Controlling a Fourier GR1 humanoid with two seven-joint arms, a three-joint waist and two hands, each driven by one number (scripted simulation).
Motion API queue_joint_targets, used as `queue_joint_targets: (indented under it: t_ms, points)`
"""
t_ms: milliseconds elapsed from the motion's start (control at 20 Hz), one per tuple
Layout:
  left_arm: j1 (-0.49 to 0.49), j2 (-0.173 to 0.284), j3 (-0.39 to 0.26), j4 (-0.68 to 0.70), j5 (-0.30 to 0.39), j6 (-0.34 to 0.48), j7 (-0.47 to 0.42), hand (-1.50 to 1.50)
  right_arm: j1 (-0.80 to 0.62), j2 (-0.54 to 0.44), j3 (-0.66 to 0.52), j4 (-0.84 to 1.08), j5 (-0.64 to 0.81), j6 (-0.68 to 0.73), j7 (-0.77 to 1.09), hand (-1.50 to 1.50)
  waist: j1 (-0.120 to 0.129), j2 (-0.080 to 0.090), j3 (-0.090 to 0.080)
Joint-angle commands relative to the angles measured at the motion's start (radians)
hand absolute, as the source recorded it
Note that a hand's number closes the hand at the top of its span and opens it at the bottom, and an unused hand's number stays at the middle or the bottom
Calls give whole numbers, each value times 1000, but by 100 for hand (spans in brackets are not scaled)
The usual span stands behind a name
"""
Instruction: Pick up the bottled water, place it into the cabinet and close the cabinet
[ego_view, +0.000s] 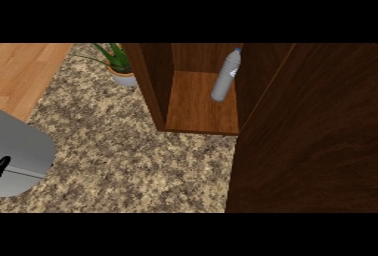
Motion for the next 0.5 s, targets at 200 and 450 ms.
queue_joint_targets:
  t_ms: [200, 450]
  points:
    - [29, 41, 79, 12, 41, -65, -14, -150, -209, 80, 139, -128, 153, -216, 146, 150, 8, 4, 0]
    - [72, 57, 102, 35, 46, -123, -28, -150, -377, 171, 205, -51, 181, -356, 204, 150, 27, 4, 0]
